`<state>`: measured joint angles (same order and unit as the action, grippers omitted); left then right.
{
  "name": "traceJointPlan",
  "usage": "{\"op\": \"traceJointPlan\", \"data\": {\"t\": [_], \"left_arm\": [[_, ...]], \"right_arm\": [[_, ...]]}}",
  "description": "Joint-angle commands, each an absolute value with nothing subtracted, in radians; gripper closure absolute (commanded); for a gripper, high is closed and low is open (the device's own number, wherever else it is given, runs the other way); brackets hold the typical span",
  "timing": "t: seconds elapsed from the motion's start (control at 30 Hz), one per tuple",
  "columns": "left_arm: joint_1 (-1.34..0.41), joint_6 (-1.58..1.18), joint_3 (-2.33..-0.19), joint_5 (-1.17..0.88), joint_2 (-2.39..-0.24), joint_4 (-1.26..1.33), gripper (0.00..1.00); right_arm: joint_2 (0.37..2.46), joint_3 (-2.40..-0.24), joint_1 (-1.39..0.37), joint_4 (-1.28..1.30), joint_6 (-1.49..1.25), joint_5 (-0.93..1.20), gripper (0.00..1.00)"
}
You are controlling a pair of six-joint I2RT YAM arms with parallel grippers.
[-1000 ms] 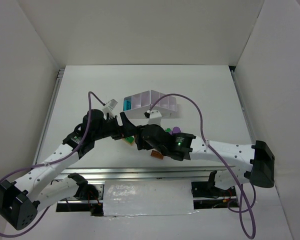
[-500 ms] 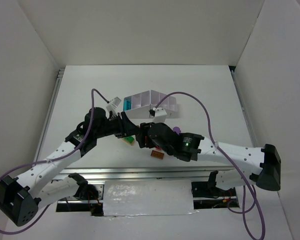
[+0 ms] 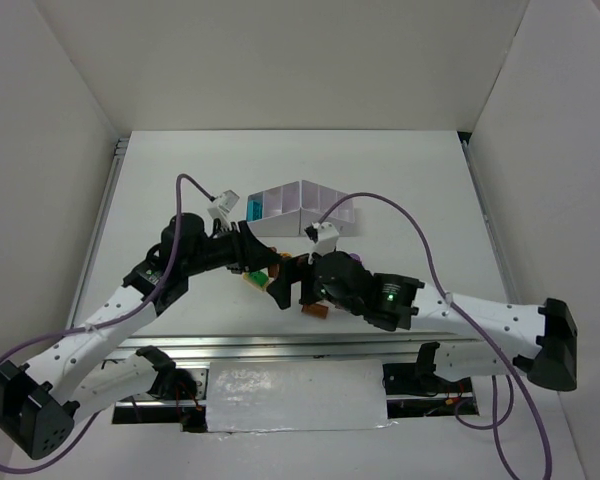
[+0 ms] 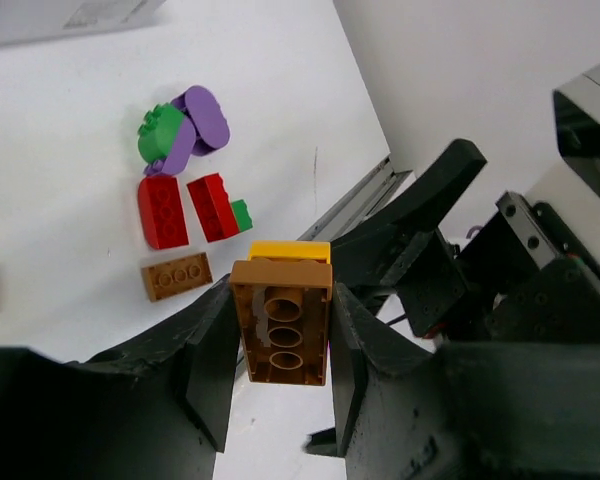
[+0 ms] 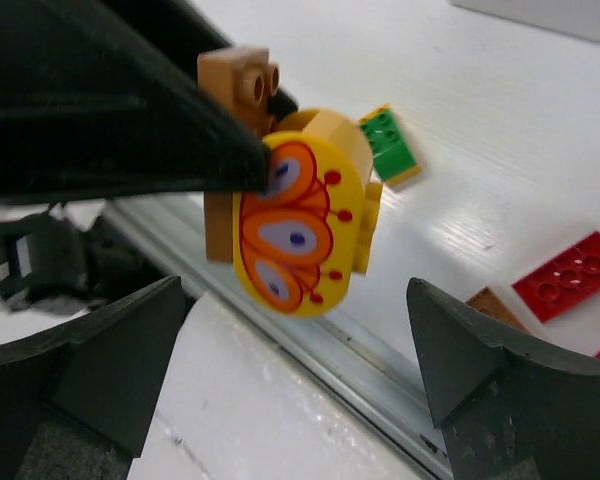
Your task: Sort the legos into containers by color
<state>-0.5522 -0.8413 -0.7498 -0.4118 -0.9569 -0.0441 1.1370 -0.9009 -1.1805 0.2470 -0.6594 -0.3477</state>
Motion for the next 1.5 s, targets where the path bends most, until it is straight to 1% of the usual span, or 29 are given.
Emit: {"op": "traceJointPlan", "data": {"t": [0.0, 0.07, 0.1, 0.2, 0.27, 0.33, 0.37, 0.43, 0.53, 0.63, 0.8, 0.97, 1.03, 1.07, 1.1, 1.27, 1.3, 1.33, 1.37, 1.4, 1.47], "left_arm": [[-0.545, -0.737, -0.824, -0.464, -0.916, 0.003, 1.00], [-0.545, -0.688, -0.837, -0.539, -0.904, 0.003, 1.00], [-0.545, -0.678, -0.838, -0.561, -0.894, 0.003, 1.00], [-0.540, -0.666, -0.825, -0.650, -0.842, 0.058, 1.00], [-0.540, -0.679, -0.812, -0.702, -0.831, 0.093, 1.00], [-0.541, -0.704, -0.793, -0.784, -0.812, 0.184, 1.00], [-0.540, -0.736, -0.769, -0.805, -0.804, 0.222, 1.00], [-0.541, -0.778, -0.726, -0.868, -0.776, 0.352, 1.00], [-0.540, -0.841, -0.697, -0.914, -0.743, 0.471, 1.00], [-0.541, -0.835, -0.715, -0.894, -0.729, 0.427, 1.00], [-0.542, -0.838, -0.730, -0.878, -0.739, 0.400, 1.00], [-0.541, -0.813, -0.738, -0.845, -0.750, 0.347, 1.00], [-0.541, -0.810, -0.744, -0.835, -0.755, 0.333, 1.00], [-0.541, -0.808, -0.744, -0.833, -0.759, 0.331, 1.00], [-0.541, -0.814, -0.745, -0.831, -0.761, 0.333, 1.00], [-0.543, -0.815, -0.756, -0.818, -0.775, 0.325, 1.00], [-0.542, -0.816, -0.756, -0.821, -0.776, 0.328, 1.00], [-0.541, -0.818, -0.759, -0.822, -0.776, 0.331, 1.00], [-0.541, -0.816, -0.761, -0.830, -0.778, 0.328, 1.00], [-0.541, -0.813, -0.764, -0.833, -0.778, 0.327, 1.00], [-0.541, -0.787, -0.779, -0.839, -0.776, 0.290, 1.00]], "right_arm": [[0.978, -0.849, -1.146, 0.140, -0.604, -0.177, 0.00], [0.905, -0.809, -1.118, 0.123, -0.592, -0.074, 0.00], [0.837, -0.798, -1.115, 0.114, -0.591, -0.048, 0.00], [0.744, -0.792, -1.100, 0.106, -0.563, 0.024, 0.00], [0.717, -0.795, -1.080, 0.101, -0.543, 0.060, 0.00], [0.681, -0.773, -1.051, 0.043, -0.549, 0.153, 0.00], [0.673, -0.749, -1.007, 0.014, -0.552, 0.208, 0.00], [0.672, -0.742, -0.968, -0.041, -0.569, 0.338, 0.02], [0.702, -0.750, -0.956, -0.054, -0.566, 0.359, 0.04], [0.742, -0.761, -0.954, -0.093, -0.572, 0.411, 0.06], [0.802, -0.762, -0.960, -0.167, -0.594, 0.437, 0.12], [0.824, -0.749, -0.962, -0.222, -0.609, 0.466, 0.28], [0.836, -0.749, -0.963, -0.225, -0.606, 0.465, 0.37], [0.842, -0.749, -0.963, -0.233, -0.607, 0.463, 0.46], [0.847, -0.746, -0.965, -0.236, -0.609, 0.463, 0.48], [0.900, -0.750, -0.965, -0.264, -0.620, 0.480, 0.48], [0.907, -0.753, -0.966, -0.264, -0.620, 0.480, 0.56], [0.908, -0.753, -0.968, -0.258, -0.615, 0.476, 0.68], [0.910, -0.755, -0.966, -0.253, -0.612, 0.463, 0.85], [0.907, -0.756, -0.965, -0.227, -0.600, 0.454, 1.00], [0.881, -0.752, -0.965, -0.204, -0.580, 0.421, 1.00]]}}
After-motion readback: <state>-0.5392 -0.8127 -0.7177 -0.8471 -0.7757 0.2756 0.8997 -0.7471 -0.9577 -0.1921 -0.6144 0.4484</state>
